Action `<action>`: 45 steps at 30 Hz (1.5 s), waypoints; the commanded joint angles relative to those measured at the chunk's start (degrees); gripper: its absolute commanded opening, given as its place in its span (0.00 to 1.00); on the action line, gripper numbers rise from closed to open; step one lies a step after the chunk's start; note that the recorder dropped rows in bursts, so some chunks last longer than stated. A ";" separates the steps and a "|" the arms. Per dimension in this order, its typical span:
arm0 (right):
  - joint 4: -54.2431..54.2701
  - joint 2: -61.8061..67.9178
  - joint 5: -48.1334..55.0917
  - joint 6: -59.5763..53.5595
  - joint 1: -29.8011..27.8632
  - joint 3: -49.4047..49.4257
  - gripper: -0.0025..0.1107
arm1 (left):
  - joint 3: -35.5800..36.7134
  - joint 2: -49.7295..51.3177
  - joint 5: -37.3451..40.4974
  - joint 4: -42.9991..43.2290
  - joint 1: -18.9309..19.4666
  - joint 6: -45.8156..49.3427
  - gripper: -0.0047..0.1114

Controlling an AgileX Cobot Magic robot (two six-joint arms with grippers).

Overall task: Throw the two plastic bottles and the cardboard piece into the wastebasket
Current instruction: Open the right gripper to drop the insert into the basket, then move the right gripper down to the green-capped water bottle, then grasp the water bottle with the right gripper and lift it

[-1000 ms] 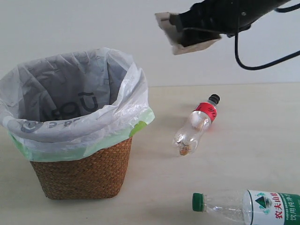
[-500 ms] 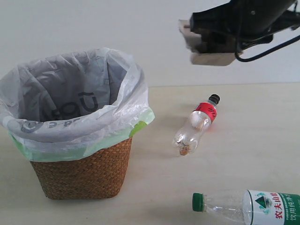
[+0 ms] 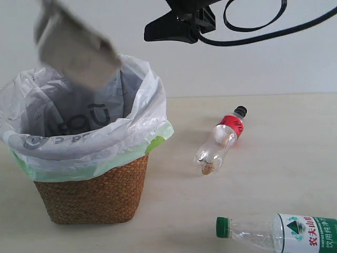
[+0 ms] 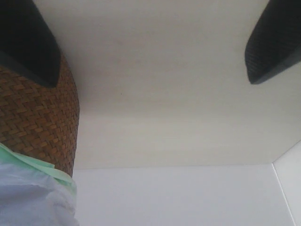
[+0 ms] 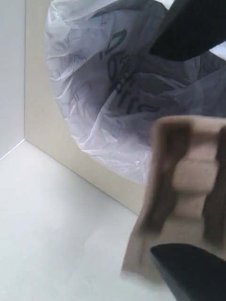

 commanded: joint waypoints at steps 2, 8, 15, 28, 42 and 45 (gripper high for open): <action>-0.71 0.15 0.05 -0.05 0.23 -0.36 0.82 | -0.21 -0.18 -0.36 0.00 0.23 -0.50 0.97; -15.48 0.15 0.98 7.52 0.23 -0.82 0.82 | -0.21 -0.18 -0.36 0.00 0.23 -0.50 0.97; -66.03 2.27 27.33 29.74 0.23 -0.09 0.82 | -0.21 -0.18 -0.36 0.00 0.23 -0.50 0.97; -54.58 2.26 27.33 -4.68 0.33 21.28 0.82 | -0.21 -0.18 -0.36 0.00 0.23 -0.50 0.97; -64.41 9.04 3.37 -11.89 0.33 35.95 0.82 | -0.21 -0.18 -0.36 0.00 0.23 -0.50 0.97; -64.41 13.24 1.87 -10.18 0.33 35.95 0.82 | -0.21 -0.18 -0.36 0.00 0.23 -0.50 0.97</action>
